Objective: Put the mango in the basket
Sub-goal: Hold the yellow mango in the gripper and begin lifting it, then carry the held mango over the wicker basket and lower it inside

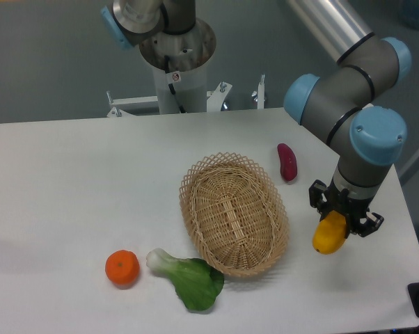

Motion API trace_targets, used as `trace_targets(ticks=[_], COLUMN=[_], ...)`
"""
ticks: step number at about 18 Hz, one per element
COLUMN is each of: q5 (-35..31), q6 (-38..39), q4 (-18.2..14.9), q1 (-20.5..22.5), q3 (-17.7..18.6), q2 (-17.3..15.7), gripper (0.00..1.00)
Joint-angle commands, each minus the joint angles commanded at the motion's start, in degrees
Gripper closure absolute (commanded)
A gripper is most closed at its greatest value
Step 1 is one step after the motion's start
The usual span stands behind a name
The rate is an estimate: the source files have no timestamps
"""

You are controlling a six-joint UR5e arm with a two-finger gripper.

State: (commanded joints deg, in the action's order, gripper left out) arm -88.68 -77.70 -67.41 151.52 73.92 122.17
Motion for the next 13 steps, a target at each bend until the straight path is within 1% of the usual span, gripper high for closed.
trace_targets(ticks=[9, 10, 13], q5=[-0.4, -0.4, 0.3], q6=[1.0, 1.3, 1.8], q4=[0.0, -0.1, 0.1], q1=[-0.9, -1.1, -3.2], q3=[0.8, 1.7, 7.2], q2=[-0.5, -1.2, -5.8], gripper=[0.59, 0.59, 0.60])
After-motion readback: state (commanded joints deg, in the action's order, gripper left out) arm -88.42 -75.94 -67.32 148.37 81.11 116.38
